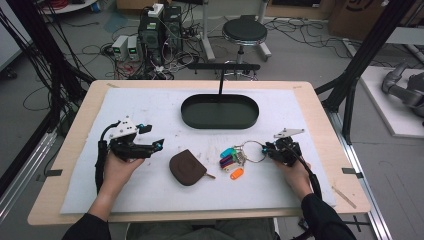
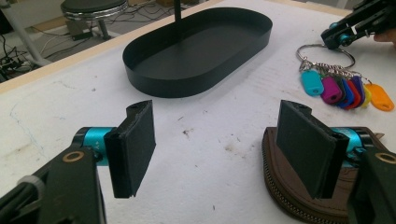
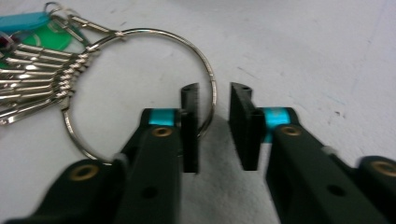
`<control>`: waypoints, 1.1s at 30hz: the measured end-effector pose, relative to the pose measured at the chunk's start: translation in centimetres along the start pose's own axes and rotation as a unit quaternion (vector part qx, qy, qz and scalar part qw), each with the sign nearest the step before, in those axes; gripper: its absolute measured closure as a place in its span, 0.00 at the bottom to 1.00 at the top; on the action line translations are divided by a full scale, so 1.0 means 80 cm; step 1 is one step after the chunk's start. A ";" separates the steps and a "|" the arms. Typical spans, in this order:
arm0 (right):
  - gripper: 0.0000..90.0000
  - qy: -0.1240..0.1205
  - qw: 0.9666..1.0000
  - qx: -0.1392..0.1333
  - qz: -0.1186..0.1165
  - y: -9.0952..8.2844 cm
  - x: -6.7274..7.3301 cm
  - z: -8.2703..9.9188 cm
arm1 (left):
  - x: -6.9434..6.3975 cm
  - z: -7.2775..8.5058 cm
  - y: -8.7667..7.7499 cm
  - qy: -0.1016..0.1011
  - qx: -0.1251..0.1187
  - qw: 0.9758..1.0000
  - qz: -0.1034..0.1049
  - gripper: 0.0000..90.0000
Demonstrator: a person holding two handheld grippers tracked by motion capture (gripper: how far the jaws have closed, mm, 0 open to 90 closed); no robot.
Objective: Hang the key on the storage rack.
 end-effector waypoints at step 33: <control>0.97 0.052 0.984 -0.148 -0.079 -0.046 0.009 -0.035 | -0.001 0.002 -0.001 0.005 -0.001 1.000 -0.003 0.32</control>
Point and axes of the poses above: each handheld gripper's, and its own axes: y roughly forward along the jaws, z roughly out of its underside, x roughly to its left, the point moved 6 cm from there along y, roughly forward along the jaws
